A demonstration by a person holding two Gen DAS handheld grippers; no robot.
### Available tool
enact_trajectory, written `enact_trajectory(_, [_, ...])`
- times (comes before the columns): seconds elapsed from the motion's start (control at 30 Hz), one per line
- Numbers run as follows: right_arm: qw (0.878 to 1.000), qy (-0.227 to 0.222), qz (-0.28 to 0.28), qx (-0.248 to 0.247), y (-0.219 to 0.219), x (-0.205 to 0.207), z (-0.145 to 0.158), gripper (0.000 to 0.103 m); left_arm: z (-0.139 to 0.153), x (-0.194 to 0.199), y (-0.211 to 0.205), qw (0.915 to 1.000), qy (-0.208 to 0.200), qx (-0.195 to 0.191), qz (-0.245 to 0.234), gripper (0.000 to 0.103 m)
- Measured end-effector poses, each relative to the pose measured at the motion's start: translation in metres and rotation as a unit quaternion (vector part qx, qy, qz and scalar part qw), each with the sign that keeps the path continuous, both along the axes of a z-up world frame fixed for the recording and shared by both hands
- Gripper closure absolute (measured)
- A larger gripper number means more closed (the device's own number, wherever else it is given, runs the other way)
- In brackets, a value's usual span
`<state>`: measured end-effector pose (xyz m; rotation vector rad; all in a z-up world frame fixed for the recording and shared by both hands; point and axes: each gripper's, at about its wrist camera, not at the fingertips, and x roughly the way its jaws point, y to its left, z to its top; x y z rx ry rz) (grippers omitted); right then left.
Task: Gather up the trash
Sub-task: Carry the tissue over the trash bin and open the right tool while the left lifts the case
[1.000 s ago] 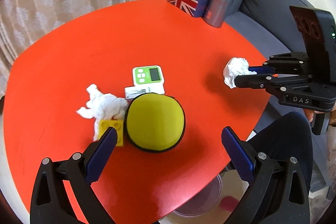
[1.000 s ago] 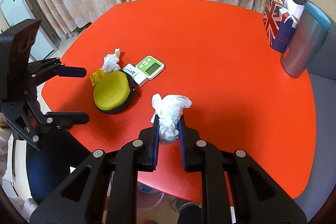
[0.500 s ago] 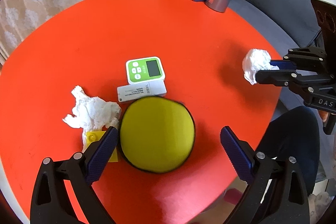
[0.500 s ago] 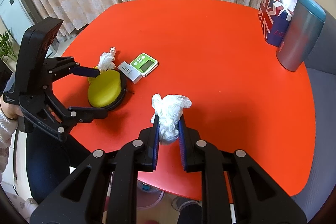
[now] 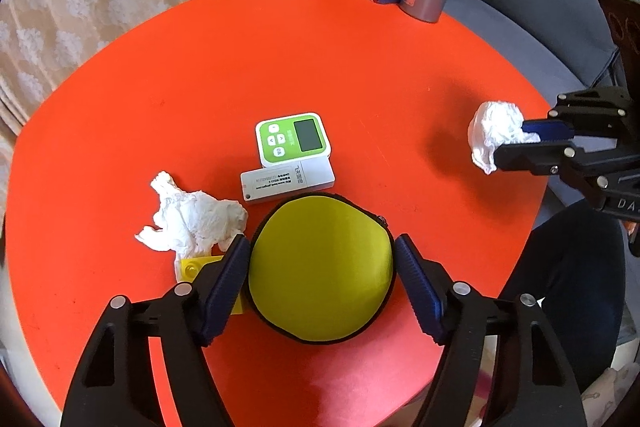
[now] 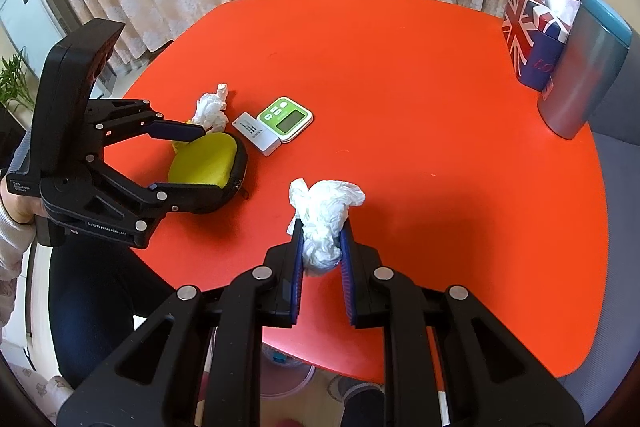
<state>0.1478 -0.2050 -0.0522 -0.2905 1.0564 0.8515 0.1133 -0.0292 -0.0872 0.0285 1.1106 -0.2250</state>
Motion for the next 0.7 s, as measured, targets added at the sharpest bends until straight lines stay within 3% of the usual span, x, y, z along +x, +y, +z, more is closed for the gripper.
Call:
enact_trajectory(0.4, [1.000,-0.014,0.004,0.009,-0.006,-0.007,0.011,0.087,0.027,-0.016,-0.003,0.9991,-0.040,-0.014,0.001,0.033])
enact_trajectory(0.7, [0.999,-0.027,0.018,0.017,-0.009,-0.028,0.025,0.087,0.051,-0.051,-0.004,0.9970,-0.072,-0.025,0.015,0.033])
